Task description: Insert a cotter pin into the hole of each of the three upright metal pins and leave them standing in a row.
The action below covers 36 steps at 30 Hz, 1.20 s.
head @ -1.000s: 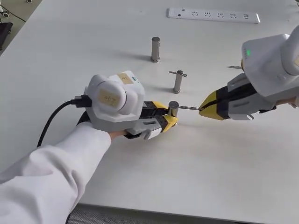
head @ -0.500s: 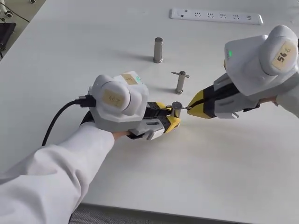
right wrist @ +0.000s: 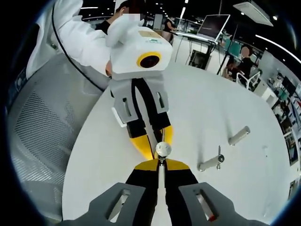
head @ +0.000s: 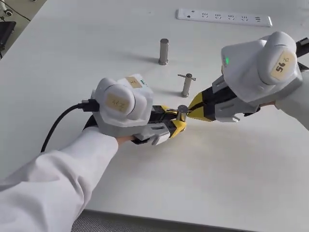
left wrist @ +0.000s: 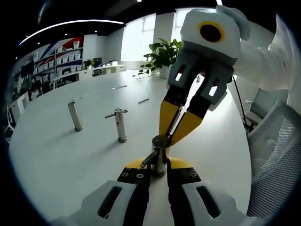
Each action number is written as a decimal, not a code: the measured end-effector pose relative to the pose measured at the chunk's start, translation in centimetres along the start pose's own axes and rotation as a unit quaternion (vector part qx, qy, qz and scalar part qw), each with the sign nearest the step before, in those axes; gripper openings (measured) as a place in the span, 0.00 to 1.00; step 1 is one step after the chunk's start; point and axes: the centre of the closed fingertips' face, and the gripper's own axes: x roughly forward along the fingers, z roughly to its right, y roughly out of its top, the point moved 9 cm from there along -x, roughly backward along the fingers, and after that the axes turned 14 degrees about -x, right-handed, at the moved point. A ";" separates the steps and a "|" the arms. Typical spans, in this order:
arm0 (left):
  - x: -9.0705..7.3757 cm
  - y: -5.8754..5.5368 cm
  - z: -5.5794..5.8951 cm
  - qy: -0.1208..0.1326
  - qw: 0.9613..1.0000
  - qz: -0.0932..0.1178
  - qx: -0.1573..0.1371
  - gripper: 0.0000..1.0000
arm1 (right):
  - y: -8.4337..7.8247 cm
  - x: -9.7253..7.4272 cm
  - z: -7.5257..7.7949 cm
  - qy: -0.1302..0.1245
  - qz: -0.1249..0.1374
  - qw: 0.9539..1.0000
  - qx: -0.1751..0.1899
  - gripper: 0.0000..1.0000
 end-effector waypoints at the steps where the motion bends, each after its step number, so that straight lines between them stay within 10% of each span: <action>1: 0.0 0.0 0.0 0.000 1.000 0.000 -0.001 0.12 | 0.0 0.1 0.0 0.001 -0.001 1.000 -0.001 0.00; 10: 0.0 0.1 0.0 0.000 1.000 0.002 -0.006 0.12 | -0.4 0.1 -0.1 -0.007 -0.007 1.000 0.008 0.08; 19: -0.6 -0.1 0.2 -0.025 0.999 0.013 -0.027 0.19 | -0.1 -0.7 -0.2 -0.034 0.053 0.994 0.085 0.10; 30: -1.9 -0.9 1.0 -0.063 0.998 0.000 -0.026 0.55 | 0.3 0.0 -0.9 -0.050 0.065 0.990 0.114 0.16; 36: -2.8 -1.3 2.0 -0.091 0.995 0.001 -0.034 0.91 | 0.3 0.5 -0.9 -0.058 0.072 0.987 0.129 0.19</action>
